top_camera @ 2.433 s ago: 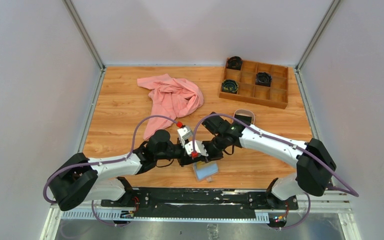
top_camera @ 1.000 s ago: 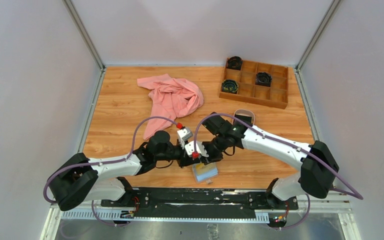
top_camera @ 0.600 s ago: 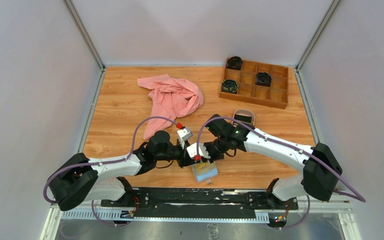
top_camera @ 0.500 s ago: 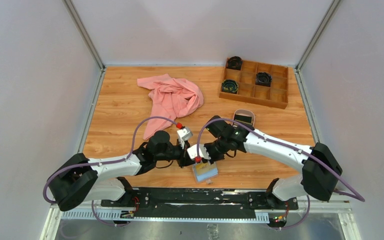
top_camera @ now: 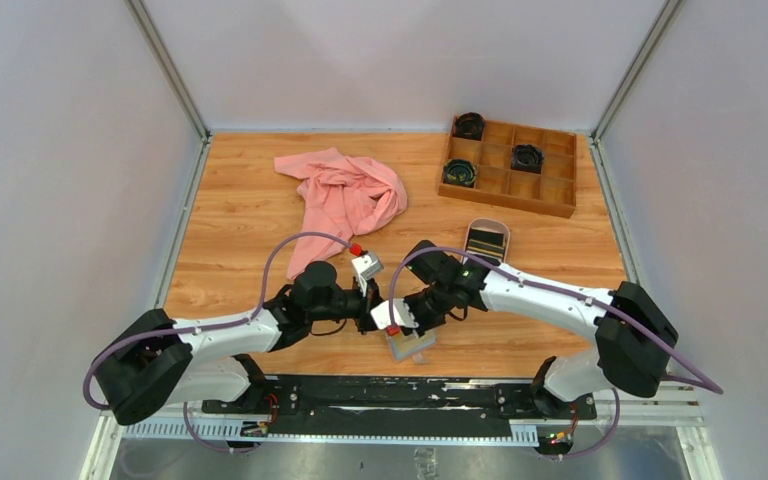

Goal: Put the credit cards into the card holder
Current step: Insert the credit card into the card holder.

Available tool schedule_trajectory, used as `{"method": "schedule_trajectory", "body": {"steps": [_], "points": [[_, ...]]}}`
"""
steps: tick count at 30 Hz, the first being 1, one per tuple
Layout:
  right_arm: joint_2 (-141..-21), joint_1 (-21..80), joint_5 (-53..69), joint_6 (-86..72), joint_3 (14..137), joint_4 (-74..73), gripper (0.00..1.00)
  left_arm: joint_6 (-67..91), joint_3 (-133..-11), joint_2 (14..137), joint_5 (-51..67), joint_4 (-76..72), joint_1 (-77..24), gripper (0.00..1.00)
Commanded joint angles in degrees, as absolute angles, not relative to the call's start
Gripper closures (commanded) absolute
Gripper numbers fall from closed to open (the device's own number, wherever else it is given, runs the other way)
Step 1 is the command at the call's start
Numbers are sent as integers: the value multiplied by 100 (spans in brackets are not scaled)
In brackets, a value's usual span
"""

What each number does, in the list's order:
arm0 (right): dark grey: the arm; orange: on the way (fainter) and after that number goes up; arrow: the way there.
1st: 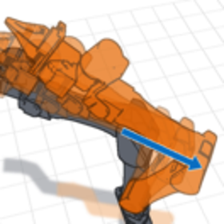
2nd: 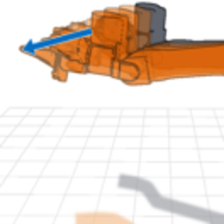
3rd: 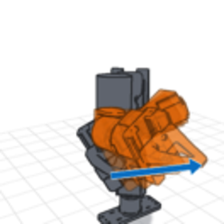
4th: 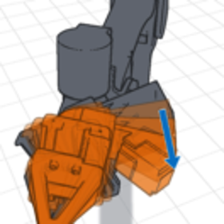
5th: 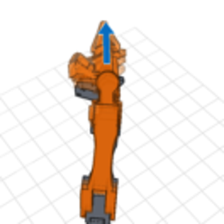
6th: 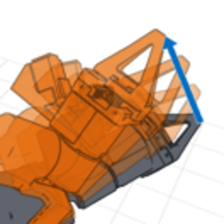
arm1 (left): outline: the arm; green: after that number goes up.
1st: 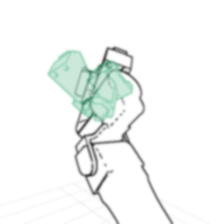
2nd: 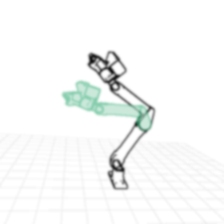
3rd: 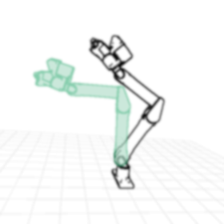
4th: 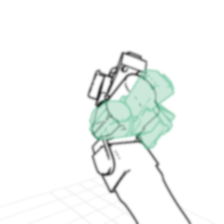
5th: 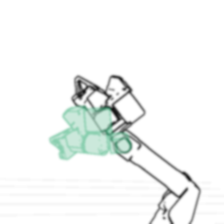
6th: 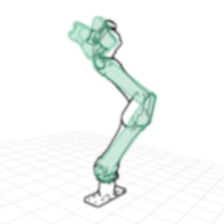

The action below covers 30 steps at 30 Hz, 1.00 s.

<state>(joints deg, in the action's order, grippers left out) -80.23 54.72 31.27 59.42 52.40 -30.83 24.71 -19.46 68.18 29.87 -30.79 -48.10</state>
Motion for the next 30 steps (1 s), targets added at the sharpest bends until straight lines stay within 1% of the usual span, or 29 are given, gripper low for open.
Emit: {"method": "schedule_trajectory", "body": {"steps": [1,9,14,19,21,25,30], "points": [[-8144,5575,3101,6063,5224,-3263,87,2496,-1891,6665,3066,-3350,-4816,100],[-8074,5489,3337,5749,5499,-3508,85,2487,-1808,6719,2950,-3349,-4816,100],[-7709,5160,4042,5814,5695,-3963,82,2573,-1729,6799,2671,-3383,-4801,100],[-7588,4856,4499,6282,5509,-4178,77,3062,-1584,6963,2123,-3696,-4680,100],[-7589,4833,4522,6572,5375,-4175,75,3268,-1506,7046,2038,-3945,-4652,100],[-7585,4833,4424,7332,4911,-3939,68,3603,-1433,7199,1956,-4191,-4635,100],[-7658,4833,4055,7131,4720,-3381,64,3924,-1395,7334,1851,-4192,-4624,100]]}}
